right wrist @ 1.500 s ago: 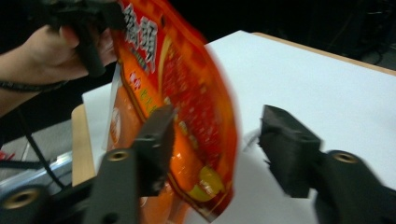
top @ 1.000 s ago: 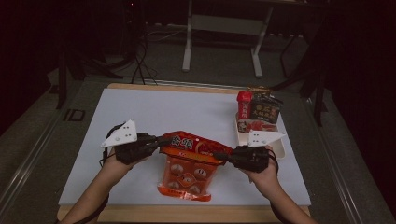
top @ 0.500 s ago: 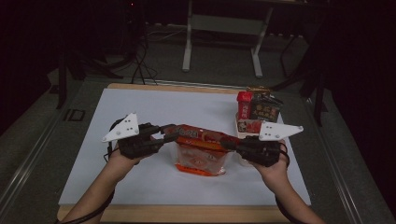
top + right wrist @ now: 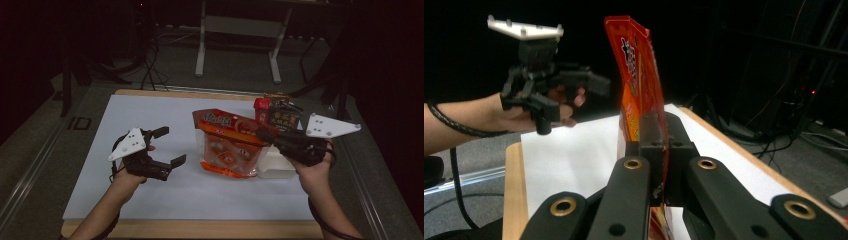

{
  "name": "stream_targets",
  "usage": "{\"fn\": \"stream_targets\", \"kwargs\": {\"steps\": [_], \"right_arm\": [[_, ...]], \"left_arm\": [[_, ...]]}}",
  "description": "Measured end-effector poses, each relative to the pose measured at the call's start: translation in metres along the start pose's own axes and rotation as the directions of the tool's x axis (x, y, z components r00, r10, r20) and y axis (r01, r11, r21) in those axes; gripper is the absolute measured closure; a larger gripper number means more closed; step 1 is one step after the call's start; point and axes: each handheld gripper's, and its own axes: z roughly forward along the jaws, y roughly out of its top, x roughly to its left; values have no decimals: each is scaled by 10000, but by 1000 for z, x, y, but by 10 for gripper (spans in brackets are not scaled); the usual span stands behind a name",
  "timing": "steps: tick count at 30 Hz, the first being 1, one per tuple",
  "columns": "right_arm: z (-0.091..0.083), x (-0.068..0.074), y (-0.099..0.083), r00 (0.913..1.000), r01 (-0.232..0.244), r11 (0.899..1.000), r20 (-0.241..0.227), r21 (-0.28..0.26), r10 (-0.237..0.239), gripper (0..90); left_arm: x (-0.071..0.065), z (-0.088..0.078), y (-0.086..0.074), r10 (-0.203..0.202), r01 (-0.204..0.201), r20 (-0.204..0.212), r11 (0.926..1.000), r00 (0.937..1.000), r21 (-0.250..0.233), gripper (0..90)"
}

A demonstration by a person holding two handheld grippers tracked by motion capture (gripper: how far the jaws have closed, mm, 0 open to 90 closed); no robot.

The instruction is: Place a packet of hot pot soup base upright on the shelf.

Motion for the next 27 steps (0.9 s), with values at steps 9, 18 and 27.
{"fn": "stream_targets", "kwargs": {"steps": [9, 18, 27], "right_arm": [[-48, -20, 22, 9939, 146, 9978, 1099, -650, -74, 900], [-85, -39, 21, 9743, -44, 9974, 2242, -713, 203, 900], [-98, -60, 1, 9554, -533, 9980, 2888, -345, 610, 900]], "left_arm": [[4, -13, -36, -303, 327, -371, 9973, 9989, 660, 24], [1, -15, -61, -302, 369, -532, 9909, 9981, 1298, 24], [3, -16, -71, -661, 713, -482, 9908, 9966, 1153, 24]]}}
